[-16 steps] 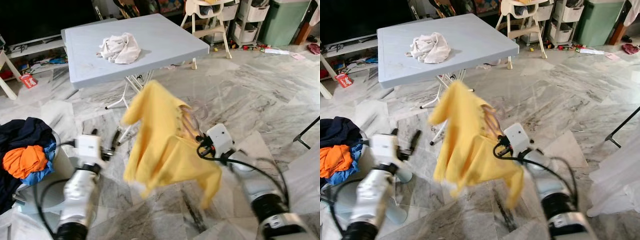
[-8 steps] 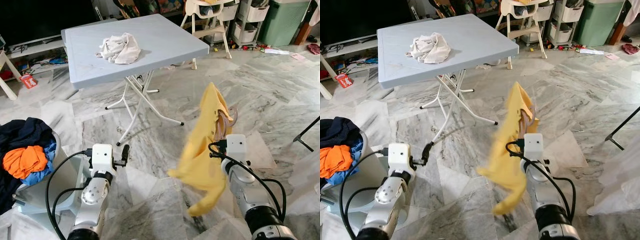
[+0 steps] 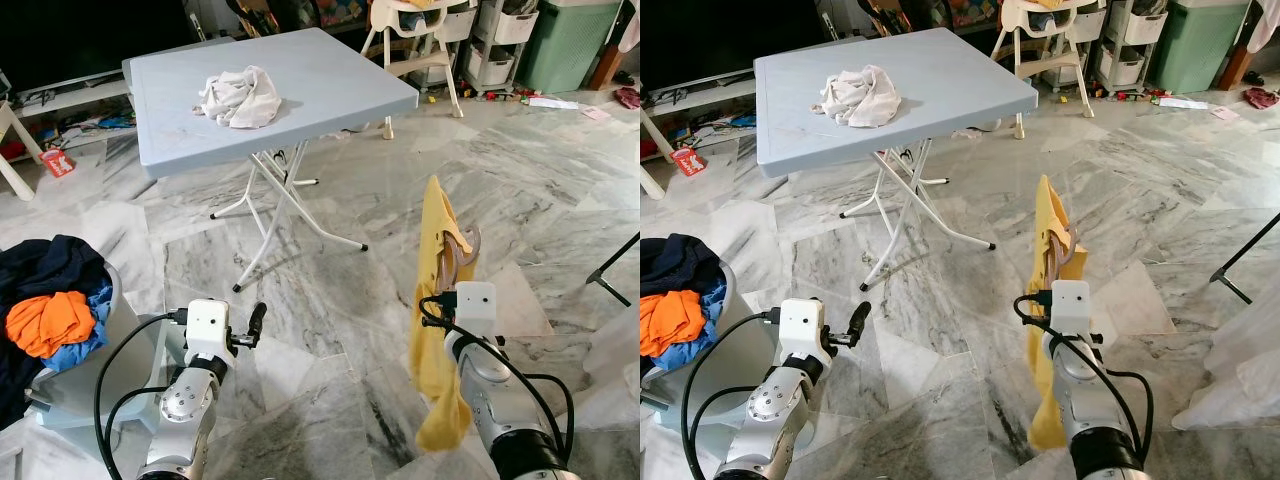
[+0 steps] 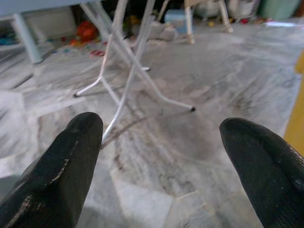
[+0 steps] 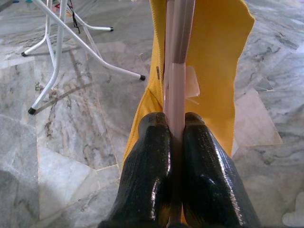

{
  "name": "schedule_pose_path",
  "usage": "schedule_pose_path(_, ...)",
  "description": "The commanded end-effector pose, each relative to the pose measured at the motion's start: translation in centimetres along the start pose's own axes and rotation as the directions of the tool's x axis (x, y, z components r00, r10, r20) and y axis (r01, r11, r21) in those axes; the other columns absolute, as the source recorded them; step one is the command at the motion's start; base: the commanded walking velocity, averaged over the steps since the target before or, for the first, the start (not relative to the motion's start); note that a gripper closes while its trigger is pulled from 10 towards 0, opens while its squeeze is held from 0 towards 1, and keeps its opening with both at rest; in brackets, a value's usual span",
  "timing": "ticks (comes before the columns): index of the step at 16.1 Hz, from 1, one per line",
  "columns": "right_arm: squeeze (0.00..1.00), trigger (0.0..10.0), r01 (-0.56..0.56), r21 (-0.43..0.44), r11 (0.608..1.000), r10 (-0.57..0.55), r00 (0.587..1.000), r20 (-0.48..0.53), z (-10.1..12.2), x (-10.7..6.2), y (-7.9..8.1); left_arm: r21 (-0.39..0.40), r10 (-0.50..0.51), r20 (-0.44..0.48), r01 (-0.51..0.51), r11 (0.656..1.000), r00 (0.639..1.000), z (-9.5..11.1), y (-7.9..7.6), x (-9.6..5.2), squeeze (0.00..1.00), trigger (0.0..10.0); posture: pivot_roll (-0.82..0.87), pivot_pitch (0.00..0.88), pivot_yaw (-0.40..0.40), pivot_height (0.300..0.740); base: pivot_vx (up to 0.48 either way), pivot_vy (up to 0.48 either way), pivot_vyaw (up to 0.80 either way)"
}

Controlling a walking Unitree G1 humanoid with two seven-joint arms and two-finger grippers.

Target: Hang hanger

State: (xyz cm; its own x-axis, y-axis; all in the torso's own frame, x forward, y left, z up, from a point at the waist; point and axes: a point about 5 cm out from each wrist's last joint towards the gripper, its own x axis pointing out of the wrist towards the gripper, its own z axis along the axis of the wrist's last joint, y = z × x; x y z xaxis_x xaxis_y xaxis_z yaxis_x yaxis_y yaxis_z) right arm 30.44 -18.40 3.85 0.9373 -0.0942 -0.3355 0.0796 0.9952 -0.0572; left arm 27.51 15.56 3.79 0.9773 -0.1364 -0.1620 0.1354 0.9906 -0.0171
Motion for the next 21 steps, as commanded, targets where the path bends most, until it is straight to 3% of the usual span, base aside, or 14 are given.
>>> schedule_pose_path(1,0.0,10.0,-0.003,0.008,1.0,0.003,0.998,0.069,1.47,-0.02,0.51,-0.013,-0.008,0.007,0.008,1.0,1.0,0.19,0.0,-0.14,0.0,10.0,-0.05,0.0,0.071,0.74,0.3,0.0,0.0)
schedule_pose_path(16,0.0,10.0,-0.005,0.009,1.0,0.004,0.997,0.078,1.77,-0.13,0.58,-0.072,-0.047,0.019,0.048,0.996,0.999,0.63,-0.74,0.39,0.0,10.0,-0.06,0.0,0.072,0.74,0.423,0.0,-0.79)
schedule_pose_path(21,0.0,10.0,-0.018,0.009,1.0,0.017,0.997,0.078,1.69,-0.23,0.8,-0.094,-0.046,0.005,0.046,0.995,0.999,0.35,-0.69,0.39,0.0,10.0,-0.06,0.0,0.073,0.74,0.378,0.287,-0.47)
